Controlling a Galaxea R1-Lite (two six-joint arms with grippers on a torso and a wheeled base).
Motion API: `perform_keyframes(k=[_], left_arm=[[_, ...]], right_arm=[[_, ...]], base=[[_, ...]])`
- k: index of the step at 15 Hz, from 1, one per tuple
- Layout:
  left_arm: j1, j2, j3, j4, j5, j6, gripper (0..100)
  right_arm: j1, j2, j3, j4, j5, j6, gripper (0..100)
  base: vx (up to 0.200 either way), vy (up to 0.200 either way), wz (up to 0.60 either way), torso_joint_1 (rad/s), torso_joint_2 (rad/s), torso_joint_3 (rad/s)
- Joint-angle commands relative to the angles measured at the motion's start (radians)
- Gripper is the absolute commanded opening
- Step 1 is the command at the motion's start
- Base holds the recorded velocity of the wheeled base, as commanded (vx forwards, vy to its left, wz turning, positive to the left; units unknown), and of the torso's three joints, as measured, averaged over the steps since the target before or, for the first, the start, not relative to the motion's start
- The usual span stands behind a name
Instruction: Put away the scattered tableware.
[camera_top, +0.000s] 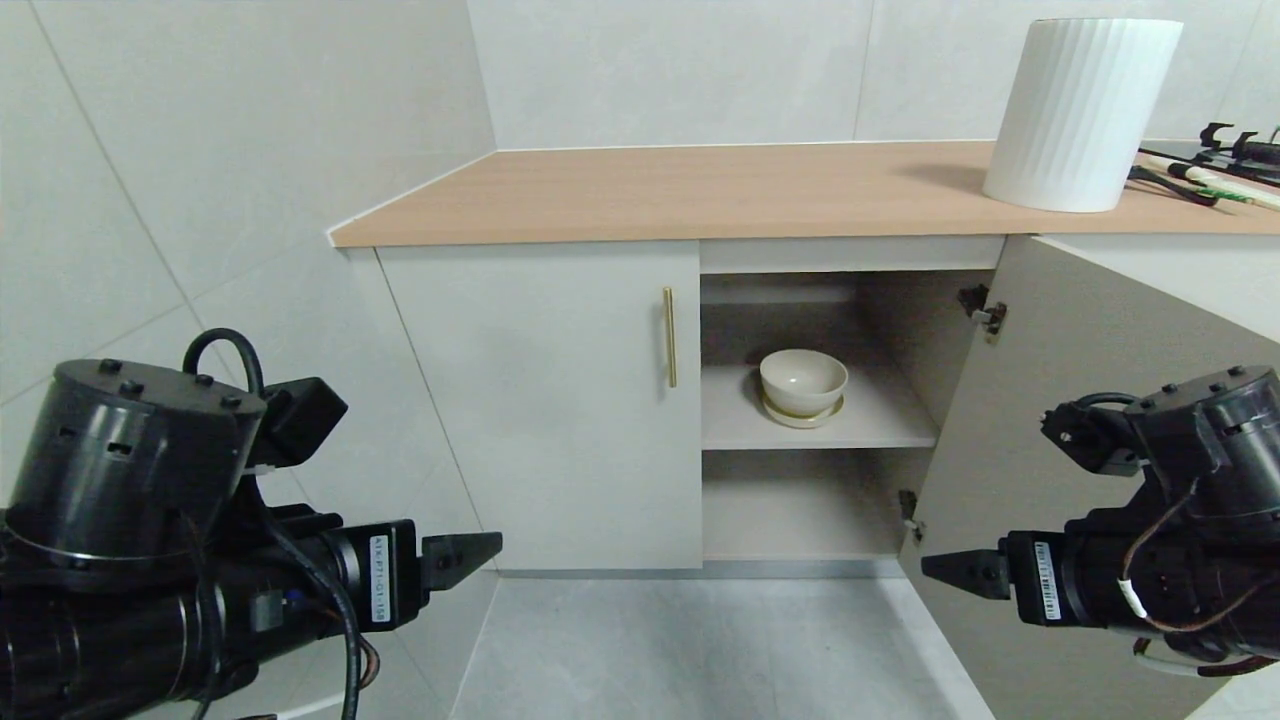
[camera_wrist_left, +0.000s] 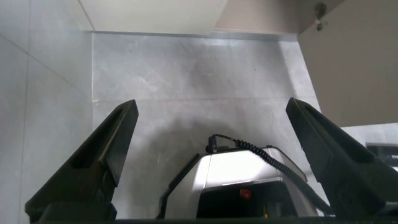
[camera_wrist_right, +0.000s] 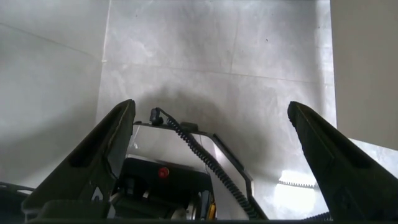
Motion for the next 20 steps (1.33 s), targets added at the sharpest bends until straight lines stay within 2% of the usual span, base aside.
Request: perform_keyframes(k=[1,7,10,20], left_arm=[[0.0,0.004,0.001,0.0,0.001,0.0,100],[0.0,0.002,0.001,0.001,0.003,0.001,100],[0.0,0.001,0.001,0.001,0.004,0.001,100],[0.0,0.001,0.001,0.001,0.003,0.001,100]], right_arm=[[0.001,0.007,0.001,0.001,-0.003,0.0,100],[0.001,-0.001,-0.008,0.048,-0.052,-0.003,100],[0.001,-0.046,-0.017,0.163,-0.062,-0.075,100],[0.001,-0.107,-0.033,0.41,-0.094,-0.174,100]], base=[[0.0,0.0,0.0,0.0,0.0,0.0],[0.0,0.0,0.0,0.0,0.0,0.0],[0.0,-0.2,0.0,0.002,0.0,0.007],[0.0,-0.2,0.0,0.002,0.0,0.003]])
